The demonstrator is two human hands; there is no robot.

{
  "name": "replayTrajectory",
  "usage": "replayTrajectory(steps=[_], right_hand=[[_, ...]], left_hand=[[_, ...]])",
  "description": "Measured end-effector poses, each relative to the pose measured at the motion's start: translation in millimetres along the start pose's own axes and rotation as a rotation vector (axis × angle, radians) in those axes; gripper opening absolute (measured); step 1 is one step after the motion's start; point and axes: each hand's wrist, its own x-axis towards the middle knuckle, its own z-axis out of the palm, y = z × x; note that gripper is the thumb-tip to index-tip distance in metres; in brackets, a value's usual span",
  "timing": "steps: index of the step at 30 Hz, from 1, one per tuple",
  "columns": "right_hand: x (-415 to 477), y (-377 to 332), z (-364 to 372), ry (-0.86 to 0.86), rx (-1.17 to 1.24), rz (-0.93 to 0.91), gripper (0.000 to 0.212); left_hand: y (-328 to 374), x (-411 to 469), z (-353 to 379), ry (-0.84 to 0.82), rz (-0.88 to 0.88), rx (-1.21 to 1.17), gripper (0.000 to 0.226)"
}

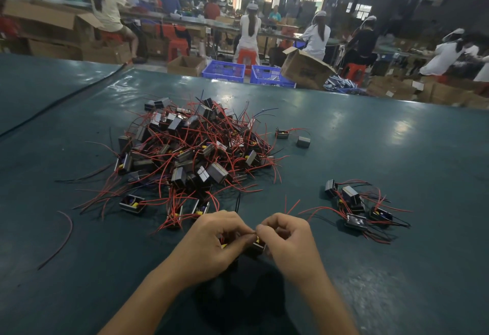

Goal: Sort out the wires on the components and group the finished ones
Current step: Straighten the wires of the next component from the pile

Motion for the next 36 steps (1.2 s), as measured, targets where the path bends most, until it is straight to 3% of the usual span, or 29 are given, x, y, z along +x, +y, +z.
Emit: replayTrajectory(steps=[3, 5, 8, 12, 14, 20, 31, 36], right_hand=[[2.8, 1.3, -2.0, -0.052, 0.199, 0.256, 0.016], [2.3, 1.0, -5.9, -0.077, 0.246, 0.293, 0.015], [0.3, -2.1, -8.5, -0.102, 0.247, 0.154, 0.013], [-0.9, -0.6, -6.3, -0.062, -0.064, -0.176, 0.011], [-1.0, -0.1, -6.7, -0.061, -0.109, -0.258, 0.01], [-1.9, 2.8, -6.3, -0.049, -0.13, -0.232, 0.005], [-1.0, 9.0, 2.8, 0.029, -0.155, -0.173, 0.03], [-0.6, 4.5, -7.3, 0.019, -0.223, -0.424, 0.01]], left_hand=[[-2.3, -1.6, 1.4, -0.007, 0.005, 0.044, 0.01], [-2.1, -1.6, 2.6, -0.012, 0.011, 0.045, 0.01], [-2.7, 0.3, 0.9, 0.031, -0.025, -0.021, 0.01], [-3.6, 1.8, -2.1, 0.055, -0.098, -0.145, 0.01], [-3.9, 1.7, -1.5, 0.06, -0.116, -0.174, 0.01], [-5.2, 1.6, -0.9, 0.094, -0.114, -0.172, 0.01], [-8.2, -0.2, -0.2, 0.081, 0.045, 0.141, 0.011], [-5.4, 3.3, -3.7, 0.101, -0.064, -0.035, 0.009]])
